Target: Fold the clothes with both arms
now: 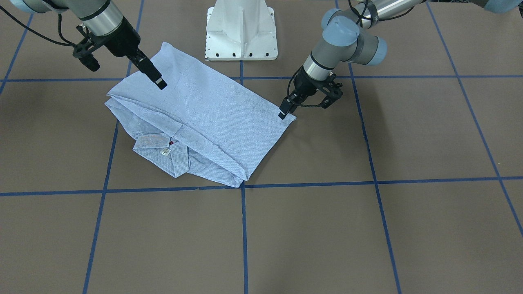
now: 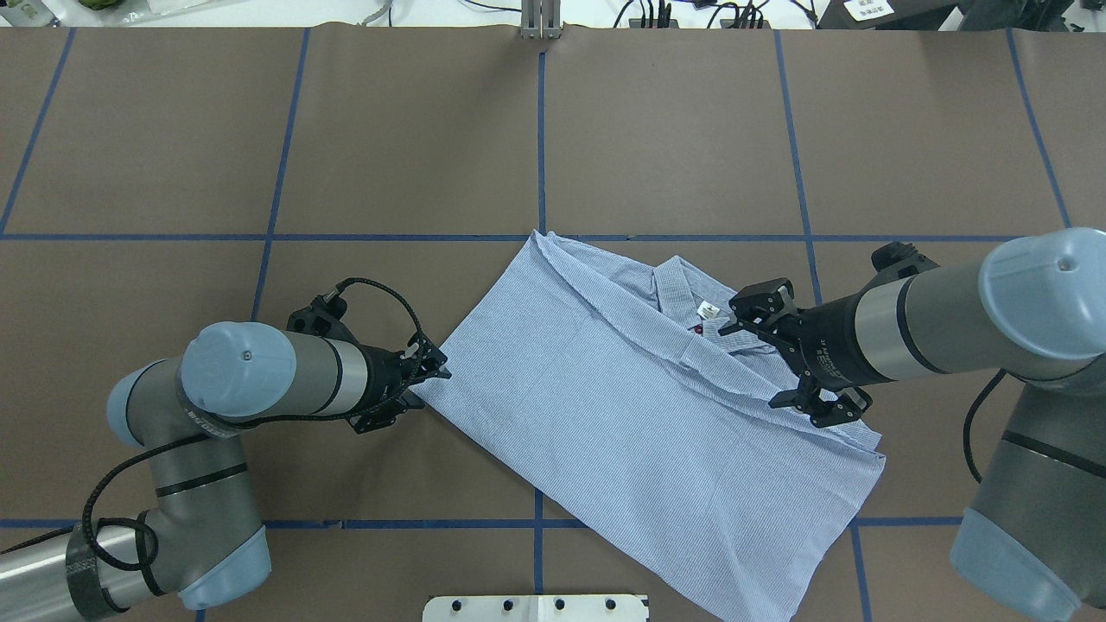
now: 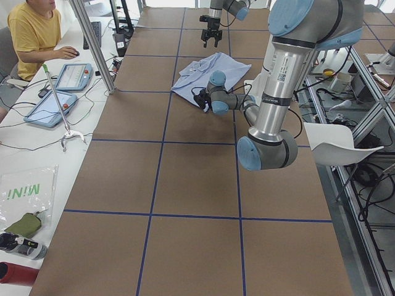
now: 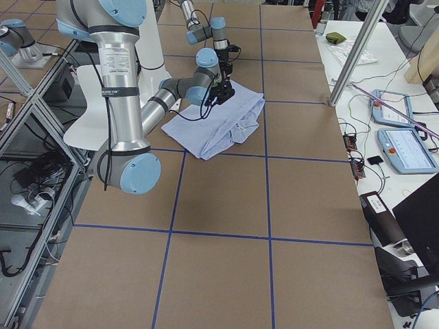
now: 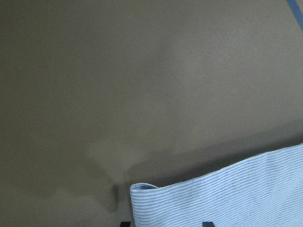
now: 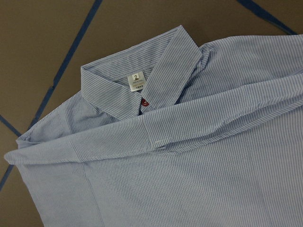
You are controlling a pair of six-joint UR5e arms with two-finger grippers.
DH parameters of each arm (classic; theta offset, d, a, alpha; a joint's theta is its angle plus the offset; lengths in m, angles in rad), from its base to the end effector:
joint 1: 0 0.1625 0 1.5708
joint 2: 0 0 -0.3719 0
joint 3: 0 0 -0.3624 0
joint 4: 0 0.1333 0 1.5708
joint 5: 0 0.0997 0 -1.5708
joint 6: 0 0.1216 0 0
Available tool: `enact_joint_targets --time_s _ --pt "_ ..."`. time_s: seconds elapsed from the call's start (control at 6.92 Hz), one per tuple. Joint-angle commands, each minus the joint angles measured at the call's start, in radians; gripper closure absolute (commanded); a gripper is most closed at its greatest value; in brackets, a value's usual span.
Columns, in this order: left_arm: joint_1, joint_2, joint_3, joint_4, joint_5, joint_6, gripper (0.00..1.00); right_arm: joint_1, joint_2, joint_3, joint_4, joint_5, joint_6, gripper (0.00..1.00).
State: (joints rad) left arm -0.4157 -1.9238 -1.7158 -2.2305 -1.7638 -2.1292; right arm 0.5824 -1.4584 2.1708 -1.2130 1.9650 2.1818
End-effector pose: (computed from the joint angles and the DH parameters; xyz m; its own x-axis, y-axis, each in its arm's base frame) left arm 0.5011 -0.3414 0.2950 0.1866 -0.6508 -0.7360 0.3944 0.7357 -0.5506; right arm -0.3385 -0.3266 0.2616 0.1984 0.7649 0.6128 -0.4154 0.6319 -0.6543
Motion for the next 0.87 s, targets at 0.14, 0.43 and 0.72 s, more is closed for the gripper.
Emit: enact_joint_targets --time_s 0.14,0.43,0.72 --pt "0.002 -0.004 0.018 0.0 0.001 0.0 0.55 -0.006 0.003 -0.005 0.001 0.0 -0.001 0.0" --pt "0.0 -0.001 0.015 0.012 0.001 0.002 1.0 -0.013 0.012 -0.006 0.0 -0.002 -0.001 0.0" --pt "-0.021 0.003 -0.002 0.038 0.0 0.02 1.0 -0.013 0.012 -0.006 0.001 -0.005 -0.001 0.0"
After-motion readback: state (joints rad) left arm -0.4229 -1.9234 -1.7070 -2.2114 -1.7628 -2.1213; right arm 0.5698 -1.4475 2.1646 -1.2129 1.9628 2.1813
